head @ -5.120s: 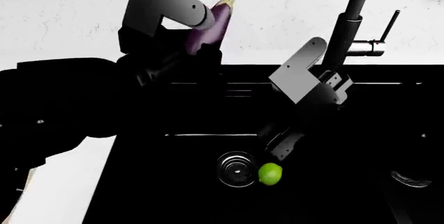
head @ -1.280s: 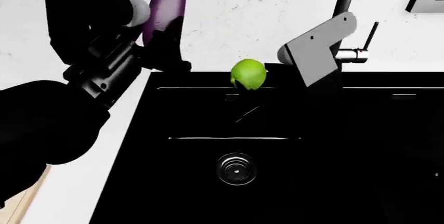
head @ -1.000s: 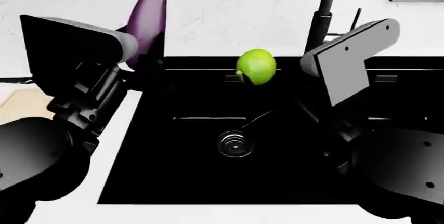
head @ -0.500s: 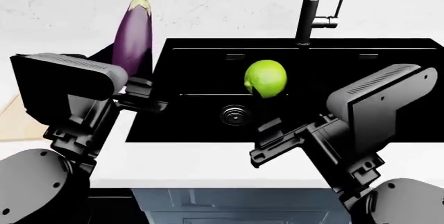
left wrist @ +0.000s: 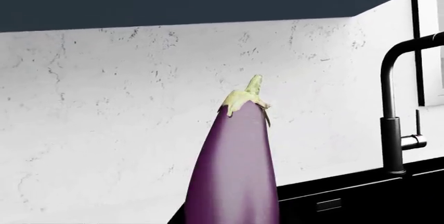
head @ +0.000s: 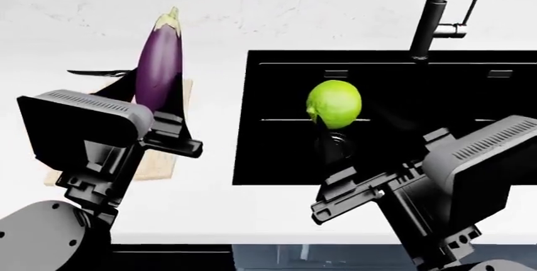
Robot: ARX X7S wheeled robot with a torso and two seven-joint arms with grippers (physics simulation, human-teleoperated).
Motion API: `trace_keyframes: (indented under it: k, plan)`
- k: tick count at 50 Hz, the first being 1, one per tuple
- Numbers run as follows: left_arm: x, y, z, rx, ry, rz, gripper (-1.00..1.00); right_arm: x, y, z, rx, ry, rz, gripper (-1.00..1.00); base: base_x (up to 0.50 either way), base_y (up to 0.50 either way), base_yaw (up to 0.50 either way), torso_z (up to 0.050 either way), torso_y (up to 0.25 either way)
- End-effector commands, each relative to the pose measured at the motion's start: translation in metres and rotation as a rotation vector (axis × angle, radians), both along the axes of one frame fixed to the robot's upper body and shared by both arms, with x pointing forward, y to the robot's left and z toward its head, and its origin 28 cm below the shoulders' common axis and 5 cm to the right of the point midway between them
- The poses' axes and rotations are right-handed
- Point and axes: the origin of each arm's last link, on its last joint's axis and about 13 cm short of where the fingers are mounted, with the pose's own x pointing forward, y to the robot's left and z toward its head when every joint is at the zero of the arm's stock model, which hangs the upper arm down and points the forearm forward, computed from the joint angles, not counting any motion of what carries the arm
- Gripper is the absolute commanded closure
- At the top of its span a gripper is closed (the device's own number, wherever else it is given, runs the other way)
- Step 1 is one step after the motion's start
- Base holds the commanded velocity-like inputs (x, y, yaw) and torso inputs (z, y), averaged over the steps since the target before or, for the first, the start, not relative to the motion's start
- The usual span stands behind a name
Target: Pick the vegetables from the sink and place them on the cutting board.
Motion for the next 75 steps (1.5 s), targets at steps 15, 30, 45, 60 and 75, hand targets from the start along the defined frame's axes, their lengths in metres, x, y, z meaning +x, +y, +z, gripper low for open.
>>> trace_keyframes:
  k: [15, 30, 45, 60, 75]
  plan:
    - [-0.002, 0.0, 0.0, -0.012, -0.001, -0.009, 1.0, -0.002, 0.0, -0.001, 0.002, -0.027, -0.019, 1.0, 0.11, 0.5, 0.0, 0.0, 0.0]
    - [-0.001, -0.002, -0.002, -0.004, 0.022, -0.005, 1.0, -0.002, 0.001, -0.002, 0.003, -0.027, -0.012, 1.0, 0.09, 0.5, 0.0, 0.0, 0.0]
    - [0.032, -0.027, 0.01, 0.107, 0.22, -0.063, 1.0, -0.001, 0.002, -0.002, 0.034, -0.008, -0.02, 1.0, 0.05, 0.23, 0.0, 0.0, 0.001]
    - [0.075, -0.046, 0.013, 0.103, 0.41, -0.149, 1.0, 0.0, 0.001, -0.001, 0.044, -0.002, -0.026, 1.0, 0.0, 0.0, 0.0, 0.0, 0.0]
    - [0.1, -0.043, -0.005, 0.073, 0.51, -0.057, 1.0, 0.001, -0.001, -0.001, 0.068, 0.018, -0.026, 1.0, 0.0, 0.0, 0.0, 0.0, 0.0]
